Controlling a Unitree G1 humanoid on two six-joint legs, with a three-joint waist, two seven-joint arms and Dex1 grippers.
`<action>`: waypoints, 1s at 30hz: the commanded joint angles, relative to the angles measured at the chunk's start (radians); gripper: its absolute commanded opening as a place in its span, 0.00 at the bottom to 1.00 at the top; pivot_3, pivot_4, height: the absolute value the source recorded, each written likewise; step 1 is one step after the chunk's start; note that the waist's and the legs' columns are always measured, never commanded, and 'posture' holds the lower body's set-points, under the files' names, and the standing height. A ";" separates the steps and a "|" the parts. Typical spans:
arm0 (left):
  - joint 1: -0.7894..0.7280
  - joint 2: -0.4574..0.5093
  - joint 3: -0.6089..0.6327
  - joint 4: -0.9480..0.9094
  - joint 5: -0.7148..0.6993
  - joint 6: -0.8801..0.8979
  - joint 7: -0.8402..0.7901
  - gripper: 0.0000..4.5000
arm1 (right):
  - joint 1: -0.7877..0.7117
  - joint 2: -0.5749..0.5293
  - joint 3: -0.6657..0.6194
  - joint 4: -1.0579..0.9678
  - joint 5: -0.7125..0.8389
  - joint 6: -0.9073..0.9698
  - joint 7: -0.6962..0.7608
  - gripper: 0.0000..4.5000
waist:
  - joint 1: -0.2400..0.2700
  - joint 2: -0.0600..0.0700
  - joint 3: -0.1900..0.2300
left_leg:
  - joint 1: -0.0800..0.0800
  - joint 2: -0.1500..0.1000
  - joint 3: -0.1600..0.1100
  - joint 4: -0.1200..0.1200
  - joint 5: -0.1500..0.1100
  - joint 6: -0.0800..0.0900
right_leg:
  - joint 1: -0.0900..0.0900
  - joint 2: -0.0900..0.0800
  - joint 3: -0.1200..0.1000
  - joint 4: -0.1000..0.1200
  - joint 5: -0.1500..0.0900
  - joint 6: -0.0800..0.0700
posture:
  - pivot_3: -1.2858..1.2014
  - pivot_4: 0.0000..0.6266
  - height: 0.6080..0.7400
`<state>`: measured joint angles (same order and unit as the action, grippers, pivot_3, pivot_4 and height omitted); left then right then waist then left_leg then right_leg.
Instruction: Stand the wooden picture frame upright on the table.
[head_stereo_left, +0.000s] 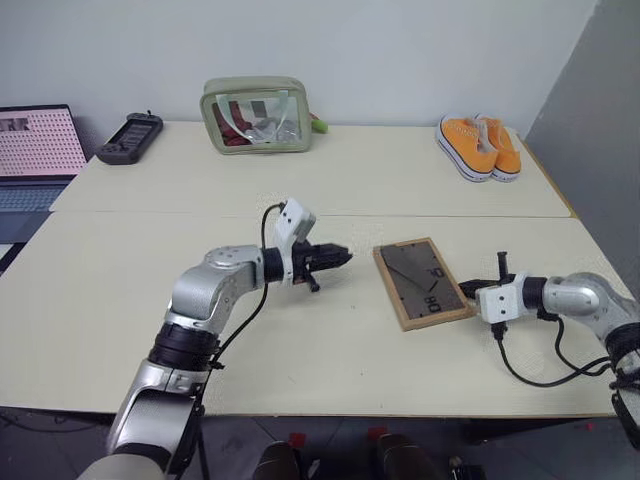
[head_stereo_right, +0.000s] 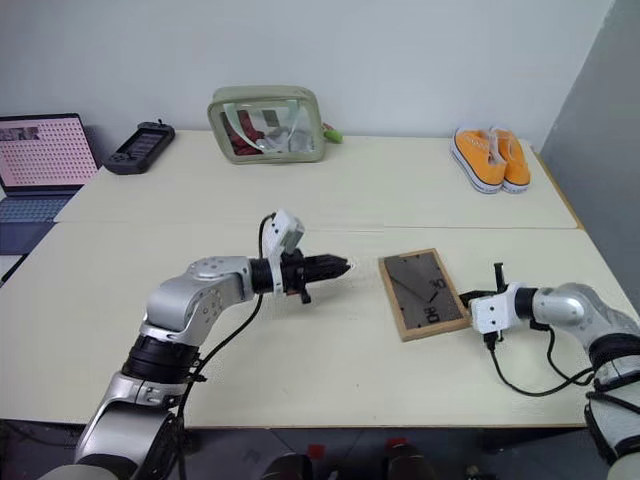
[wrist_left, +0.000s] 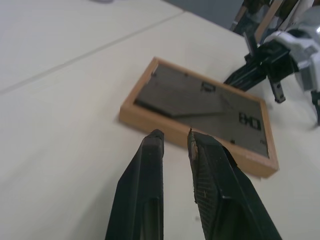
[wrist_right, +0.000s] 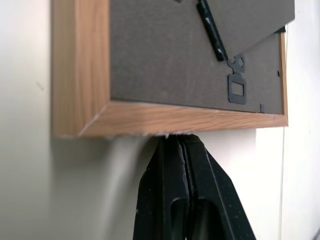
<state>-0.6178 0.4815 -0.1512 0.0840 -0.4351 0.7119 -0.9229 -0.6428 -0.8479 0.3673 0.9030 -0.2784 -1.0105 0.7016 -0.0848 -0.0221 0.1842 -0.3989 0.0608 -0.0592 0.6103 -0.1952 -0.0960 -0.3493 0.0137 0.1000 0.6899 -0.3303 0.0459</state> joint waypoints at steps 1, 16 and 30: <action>0.053 0.068 -0.028 -0.072 0.000 0.026 -0.075 0.20 | 0.104 0.011 -0.072 -0.217 0.107 0.131 0.002 0.00 | 0.000 0.001 0.001 | 0.000 0.000 0.000 0.000 0.000 0.000 | 0.000 0.000 0.000 0.001 0.000 0.000 | 0.52 0.24 1.00; -0.026 -0.071 -0.049 0.176 0.082 -0.042 -0.015 0.20 | 0.214 0.088 -0.168 -0.429 0.040 0.437 -0.123 0.00 | 0.014 0.001 0.001 | -0.002 -0.001 0.000 0.001 0.000 0.000 | -0.003 0.000 0.000 0.002 0.000 0.000 | 0.52 0.24 1.00; -0.073 -0.207 -0.033 0.279 0.135 -0.103 0.038 0.20 | 0.086 0.216 -0.127 -0.205 -0.061 0.449 -0.247 0.00 | 0.021 0.001 0.001 | -0.001 -0.001 0.001 0.001 0.000 0.000 | -0.002 0.000 0.001 0.002 0.000 0.000 | 0.52 0.24 1.00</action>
<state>-0.6813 0.2791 -0.1971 0.4147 -0.2902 0.6032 -0.8811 -0.5386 -0.6654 0.2275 0.6892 -0.3324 -0.5600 0.4765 -0.0636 -0.0216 0.1848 -0.4000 0.0604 -0.0584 0.6113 -0.1951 -0.0960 -0.3515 0.0140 0.1006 0.6916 -0.3303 0.0461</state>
